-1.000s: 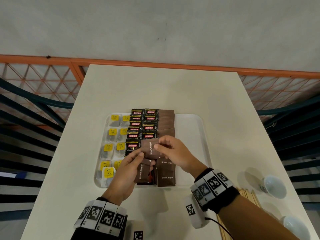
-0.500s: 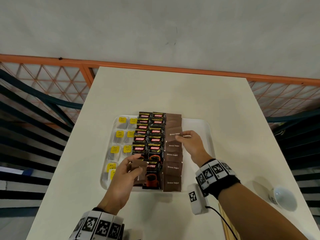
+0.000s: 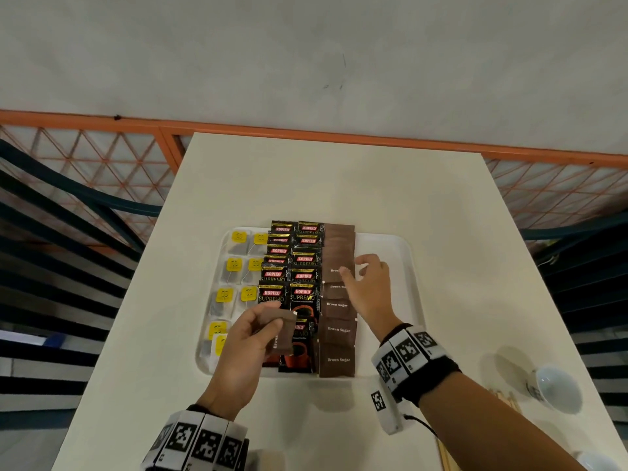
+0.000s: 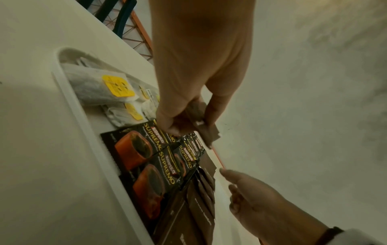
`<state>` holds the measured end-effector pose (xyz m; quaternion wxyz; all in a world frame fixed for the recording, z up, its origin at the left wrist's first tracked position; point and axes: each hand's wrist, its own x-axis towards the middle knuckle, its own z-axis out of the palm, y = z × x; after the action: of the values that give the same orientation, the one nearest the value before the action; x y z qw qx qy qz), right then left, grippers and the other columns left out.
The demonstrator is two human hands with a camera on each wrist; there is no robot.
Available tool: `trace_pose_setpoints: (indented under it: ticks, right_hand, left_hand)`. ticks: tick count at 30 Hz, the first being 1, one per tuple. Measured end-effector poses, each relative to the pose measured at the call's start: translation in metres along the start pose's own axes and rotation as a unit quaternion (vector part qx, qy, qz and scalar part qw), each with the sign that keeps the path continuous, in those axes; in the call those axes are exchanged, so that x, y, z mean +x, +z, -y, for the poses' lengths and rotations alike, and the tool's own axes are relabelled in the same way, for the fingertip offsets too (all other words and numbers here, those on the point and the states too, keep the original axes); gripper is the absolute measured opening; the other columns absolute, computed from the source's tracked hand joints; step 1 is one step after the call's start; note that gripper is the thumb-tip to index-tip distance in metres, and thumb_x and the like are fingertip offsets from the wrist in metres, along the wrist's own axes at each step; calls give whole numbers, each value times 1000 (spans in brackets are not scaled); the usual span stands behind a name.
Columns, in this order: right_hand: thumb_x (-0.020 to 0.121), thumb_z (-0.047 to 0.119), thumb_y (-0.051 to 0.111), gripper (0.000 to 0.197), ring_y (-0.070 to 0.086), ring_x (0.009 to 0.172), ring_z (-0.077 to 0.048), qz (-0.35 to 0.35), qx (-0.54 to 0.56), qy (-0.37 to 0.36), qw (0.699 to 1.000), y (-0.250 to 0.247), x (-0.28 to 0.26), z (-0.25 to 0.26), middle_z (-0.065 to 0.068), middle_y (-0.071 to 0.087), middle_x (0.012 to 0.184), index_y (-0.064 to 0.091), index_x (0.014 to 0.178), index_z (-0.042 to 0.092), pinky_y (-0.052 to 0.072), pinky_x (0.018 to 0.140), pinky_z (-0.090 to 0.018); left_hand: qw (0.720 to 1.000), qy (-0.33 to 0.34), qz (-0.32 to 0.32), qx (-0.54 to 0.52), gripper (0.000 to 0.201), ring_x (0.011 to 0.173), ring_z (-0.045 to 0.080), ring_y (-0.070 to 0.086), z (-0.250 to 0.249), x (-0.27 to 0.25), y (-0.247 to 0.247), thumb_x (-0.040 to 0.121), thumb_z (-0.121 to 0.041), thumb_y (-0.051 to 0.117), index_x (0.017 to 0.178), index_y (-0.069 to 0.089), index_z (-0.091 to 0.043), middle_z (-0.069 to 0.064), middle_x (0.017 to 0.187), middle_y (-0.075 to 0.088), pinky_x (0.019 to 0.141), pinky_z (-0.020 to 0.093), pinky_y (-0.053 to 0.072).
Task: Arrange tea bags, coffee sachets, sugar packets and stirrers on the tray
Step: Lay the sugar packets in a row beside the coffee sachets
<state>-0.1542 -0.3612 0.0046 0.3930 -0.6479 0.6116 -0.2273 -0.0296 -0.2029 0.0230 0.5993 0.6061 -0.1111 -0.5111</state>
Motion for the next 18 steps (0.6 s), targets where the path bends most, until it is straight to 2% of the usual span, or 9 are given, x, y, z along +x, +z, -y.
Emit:
trace_pose_setpoints:
  ticks: [1, 3, 5, 6, 7, 9, 13, 16, 18]
  right_hand:
    - [90, 31, 57, 28, 51, 94, -13, 36, 4, -23, 999, -3, -7, 7, 0, 51, 103, 54, 111, 13, 43, 83, -24]
    - [94, 39, 45, 33, 55, 84, -7, 173, 20, -50, 983, -8, -23, 20, 5, 59, 95, 56, 111, 14, 42, 71, -17]
    - [94, 42, 43, 33, 57, 76, -3, 299, 48, -52, 952, -9, -36, 26, 9, 62, 89, 59, 107, 17, 42, 64, -13]
    - [92, 39, 49, 28, 58, 78, -2, 328, 57, -56, 941, -8, -39, 25, 8, 63, 92, 60, 107, 17, 43, 63, -13]
    - [90, 33, 56, 26, 60, 80, -4, 336, 67, -58, 938, -6, -40, 23, 5, 65, 96, 60, 107, 15, 46, 63, -14]
    - [87, 22, 63, 25, 61, 79, -7, 326, 92, -51, 940, -3, -39, 19, -1, 65, 100, 60, 108, 10, 50, 61, -17]
    - [85, 17, 65, 24, 60, 75, -7, 297, 87, -47, 950, -3, -25, 16, -2, 66, 98, 63, 107, 8, 49, 58, -15]
    - [85, 14, 64, 22, 60, 83, -12, 224, 95, -15, 970, -6, -4, 12, -7, 65, 106, 59, 107, 11, 47, 62, -17]
    - [87, 7, 59, 29, 60, 82, -12, 194, 128, 15, 972, -10, 9, 15, -2, 61, 102, 52, 113, 15, 50, 60, -17]
  left_hand:
    - [1000, 3, -6, -8, 26, 89, 24, 64, -1, 2, 3, 88, 4, 52, 106, 61, -12, 8, 99, 66, 60, 30, 56]
    - [999, 12, -23, -22, 26, 86, 21, 64, -3, 7, 8, 87, 3, 54, 110, 59, -7, 11, 103, 64, 61, 28, 57]
    - [999, 22, -34, -33, 27, 88, 24, 63, -5, 12, 13, 86, 2, 56, 112, 57, -1, 17, 107, 64, 73, 38, 56]
    - [998, 26, -37, -34, 25, 88, 27, 63, -6, 14, 15, 85, 1, 57, 110, 58, 1, 19, 108, 65, 79, 42, 54]
    - [998, 31, -40, -31, 21, 89, 28, 63, -7, 15, 16, 85, 1, 58, 105, 60, 0, 20, 106, 66, 82, 44, 53]
    - [997, 40, -54, -22, 11, 89, 27, 63, -8, 16, 19, 84, 1, 60, 92, 63, -6, 16, 96, 68, 81, 38, 54]
    - [998, 34, -59, -1, 12, 78, 15, 63, -4, 17, 18, 87, -2, 57, 89, 64, -11, 7, 88, 68, 66, 17, 52]
    - [998, 11, -70, 6, 14, 79, 15, 62, -2, 15, 9, 90, -3, 53, 92, 64, -12, 7, 91, 67, 71, 21, 49]
    - [998, 8, -67, 16, 15, 81, 17, 62, -1, 10, 0, 91, -3, 51, 92, 64, -12, 7, 91, 67, 69, 20, 50]
